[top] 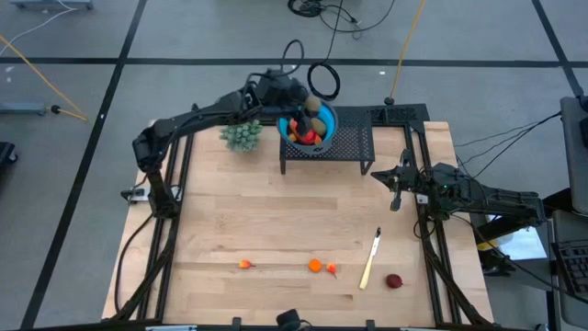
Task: Pick & Place Fruit
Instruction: Put the kiwi into the blue strainer on the shelf
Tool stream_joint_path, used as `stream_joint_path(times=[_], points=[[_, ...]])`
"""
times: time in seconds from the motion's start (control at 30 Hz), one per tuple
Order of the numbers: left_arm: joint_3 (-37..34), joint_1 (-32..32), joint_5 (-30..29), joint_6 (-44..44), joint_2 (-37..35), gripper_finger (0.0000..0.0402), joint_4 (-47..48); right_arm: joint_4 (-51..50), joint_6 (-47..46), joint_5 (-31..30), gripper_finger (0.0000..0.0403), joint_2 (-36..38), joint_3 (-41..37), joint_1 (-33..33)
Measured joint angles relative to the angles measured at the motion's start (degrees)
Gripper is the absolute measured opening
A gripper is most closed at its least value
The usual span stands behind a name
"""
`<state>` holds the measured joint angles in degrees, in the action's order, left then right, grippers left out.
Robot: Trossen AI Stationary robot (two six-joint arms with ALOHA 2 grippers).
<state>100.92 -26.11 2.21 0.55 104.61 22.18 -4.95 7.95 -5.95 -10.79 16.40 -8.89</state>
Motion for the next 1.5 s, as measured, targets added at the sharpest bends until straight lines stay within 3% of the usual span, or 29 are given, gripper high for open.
stream_joint_path(times=[0.3, 0.53, 1.1, 1.5], points=[[0.0, -0.9, -0.88, 2.51, 3.65, 0.0202, 0.3, -0.02, -2.74, 0.0, 0.0, 0.0, 0.0, -0.02], [0.0, -2.21, -5.91, 4.38, 3.5, 0.0202, 5.5, -0.02, -2.76, 0.0, 0.0, 0.0, 0.0, -0.02], [0.0, -2.59, -4.84, 0.43, 3.33, 0.0202, 8.56, -0.02, -2.74, -0.02, 0.0, 0.0, 0.0, -0.02], [0.0, -2.71, -4.82, -4.34, -0.49, 0.0202, 13.23, -0.02, -2.74, -0.03, 0.0, 0.0, 0.0, -0.02]])
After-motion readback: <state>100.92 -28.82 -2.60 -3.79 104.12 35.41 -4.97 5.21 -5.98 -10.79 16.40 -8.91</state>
